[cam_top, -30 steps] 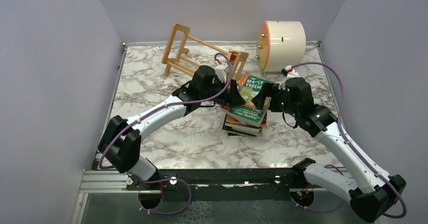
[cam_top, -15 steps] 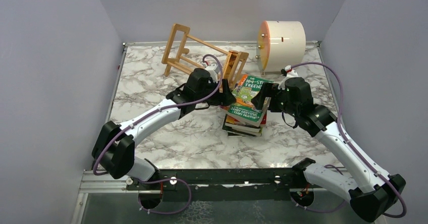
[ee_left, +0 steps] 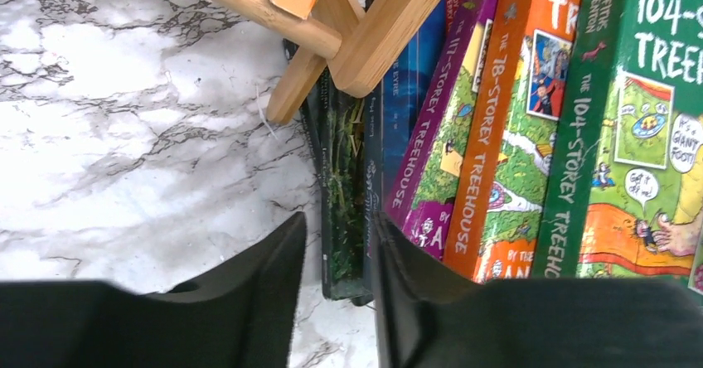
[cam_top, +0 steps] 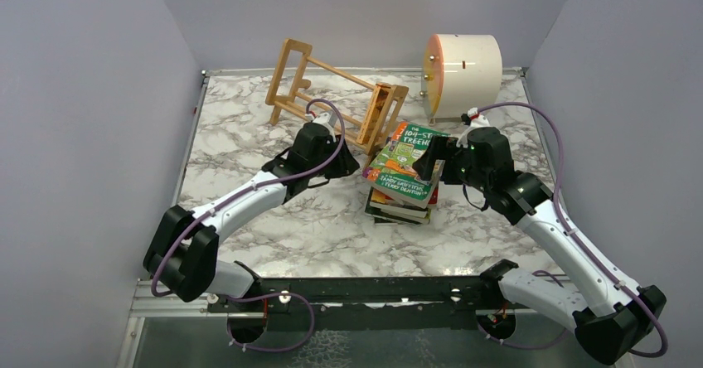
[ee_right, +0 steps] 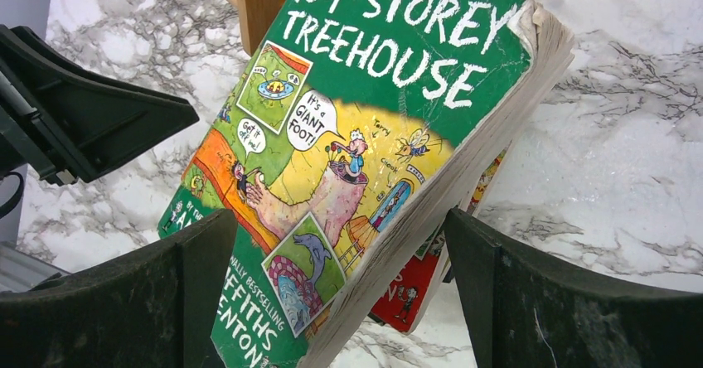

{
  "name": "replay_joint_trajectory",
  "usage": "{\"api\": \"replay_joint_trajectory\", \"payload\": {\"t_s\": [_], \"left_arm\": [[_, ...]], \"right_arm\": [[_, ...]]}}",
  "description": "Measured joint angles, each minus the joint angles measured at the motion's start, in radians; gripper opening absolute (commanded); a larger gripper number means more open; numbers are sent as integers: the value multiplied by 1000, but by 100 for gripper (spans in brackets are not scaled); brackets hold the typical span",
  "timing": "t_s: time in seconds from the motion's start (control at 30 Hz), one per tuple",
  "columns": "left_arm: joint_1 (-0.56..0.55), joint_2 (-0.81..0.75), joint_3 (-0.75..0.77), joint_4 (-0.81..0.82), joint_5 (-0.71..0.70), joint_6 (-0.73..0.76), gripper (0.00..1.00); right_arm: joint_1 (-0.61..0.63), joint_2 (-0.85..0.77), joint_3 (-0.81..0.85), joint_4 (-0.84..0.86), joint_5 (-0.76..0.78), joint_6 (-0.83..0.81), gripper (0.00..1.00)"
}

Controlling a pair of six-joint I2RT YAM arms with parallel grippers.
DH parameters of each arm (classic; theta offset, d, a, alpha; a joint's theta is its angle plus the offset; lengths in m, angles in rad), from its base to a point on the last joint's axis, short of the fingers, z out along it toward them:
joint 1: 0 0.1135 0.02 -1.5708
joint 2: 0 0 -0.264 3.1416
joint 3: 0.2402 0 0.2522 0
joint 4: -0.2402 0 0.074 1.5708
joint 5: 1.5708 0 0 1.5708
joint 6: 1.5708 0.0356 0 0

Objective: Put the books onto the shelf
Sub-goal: Adjust the book at the center of the board.

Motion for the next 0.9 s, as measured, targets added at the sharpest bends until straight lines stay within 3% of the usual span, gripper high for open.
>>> {"api": "replay_joint_trajectory", "payload": {"t_s": [0.07,0.17,0.9], "left_arm": [[0,0,-10,14,-1,-7,7],[0,6,-14,37,-1,-16,1],[-18,80,-15,149,87,-40,0]], "right_arm": [[0,0,0,0,0,0,94],[1,0,0,0,0,0,94],[2,0,-6,0,0,0,94]]}}
